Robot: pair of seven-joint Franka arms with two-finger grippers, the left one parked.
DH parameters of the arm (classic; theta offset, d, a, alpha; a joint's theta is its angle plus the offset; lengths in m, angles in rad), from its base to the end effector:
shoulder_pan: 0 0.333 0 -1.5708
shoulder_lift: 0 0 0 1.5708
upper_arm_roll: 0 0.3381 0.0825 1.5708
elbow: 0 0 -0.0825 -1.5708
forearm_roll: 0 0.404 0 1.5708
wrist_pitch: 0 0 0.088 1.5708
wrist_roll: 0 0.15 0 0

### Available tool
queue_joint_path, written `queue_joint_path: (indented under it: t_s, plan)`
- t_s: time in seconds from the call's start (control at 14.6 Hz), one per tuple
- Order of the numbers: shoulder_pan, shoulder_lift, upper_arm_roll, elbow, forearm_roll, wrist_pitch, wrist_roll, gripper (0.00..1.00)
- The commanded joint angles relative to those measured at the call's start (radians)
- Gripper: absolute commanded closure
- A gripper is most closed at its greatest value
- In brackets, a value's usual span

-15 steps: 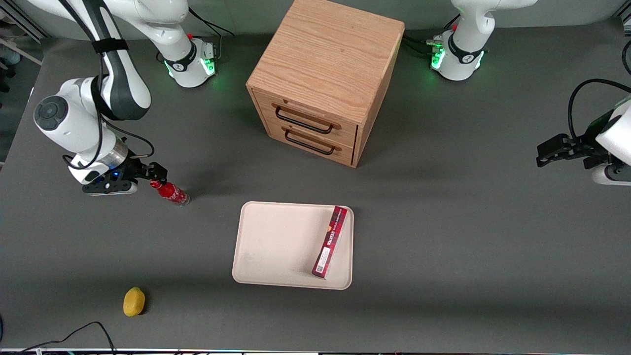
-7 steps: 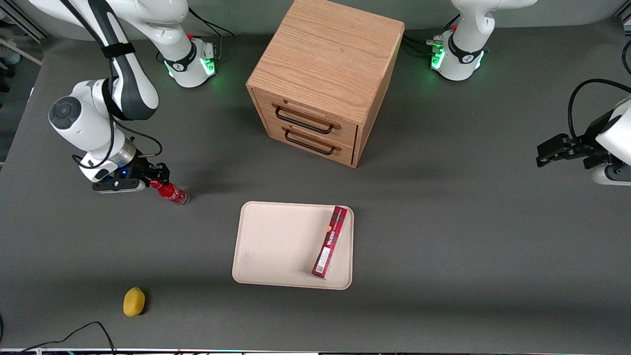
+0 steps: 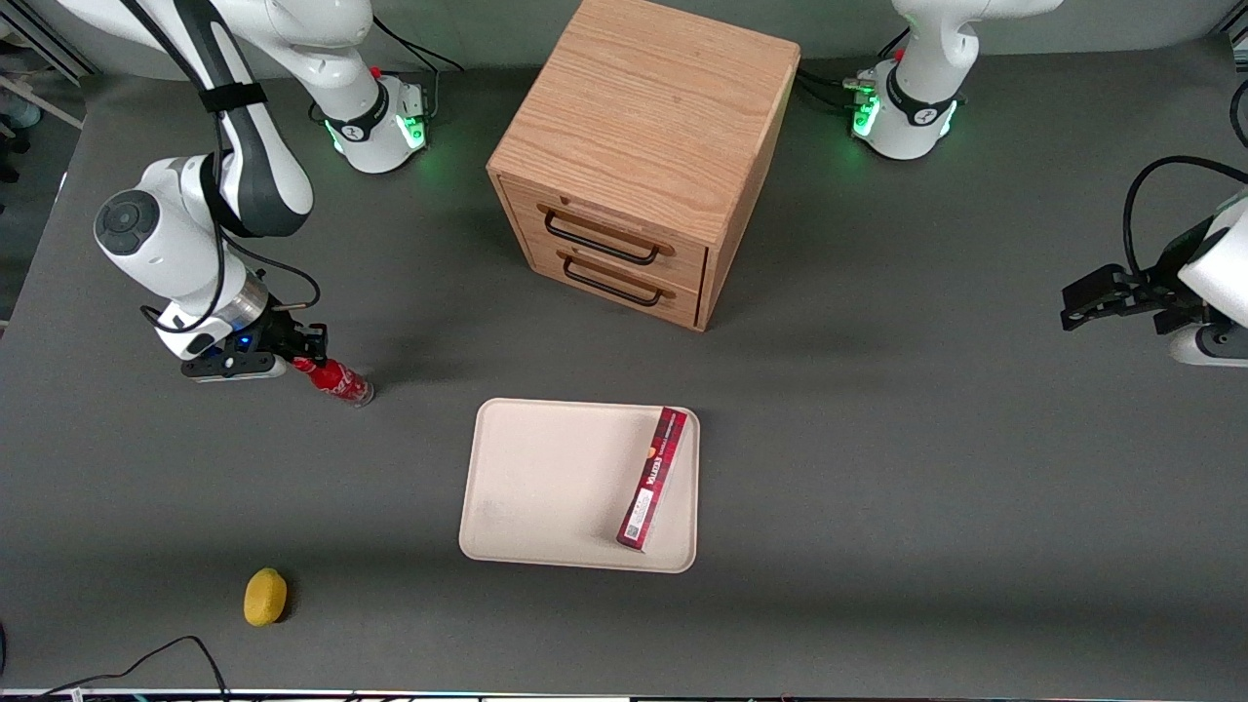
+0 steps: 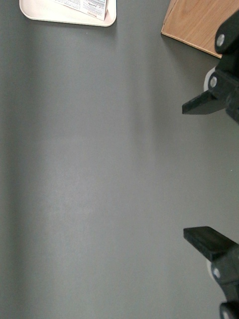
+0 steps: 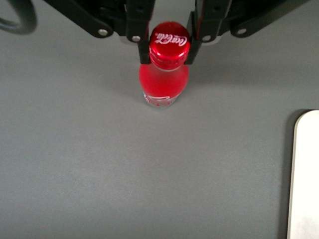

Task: Place coke bottle on tray
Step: 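Lift the bottle and carry it with the right gripper onto the cream tray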

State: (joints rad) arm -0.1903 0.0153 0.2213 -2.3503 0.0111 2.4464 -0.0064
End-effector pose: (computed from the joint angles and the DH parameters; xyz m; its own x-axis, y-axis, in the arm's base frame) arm 0.5291 0.0168 0.2970 0.9963 0.0285 0.0811 0.0294 -0.9995 -0.0106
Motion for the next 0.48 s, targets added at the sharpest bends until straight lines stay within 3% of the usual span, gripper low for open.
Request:
queue_joint_path:
  t_s: [0.0,0.41]
  plan:
    - [0.005,-0.07,-0.003,0.116,-0.014,-0.227,-0.007,1.0]
    - [0.006,-0.038,-0.003,0.61,-0.014,-0.846,-0.009,1.0]
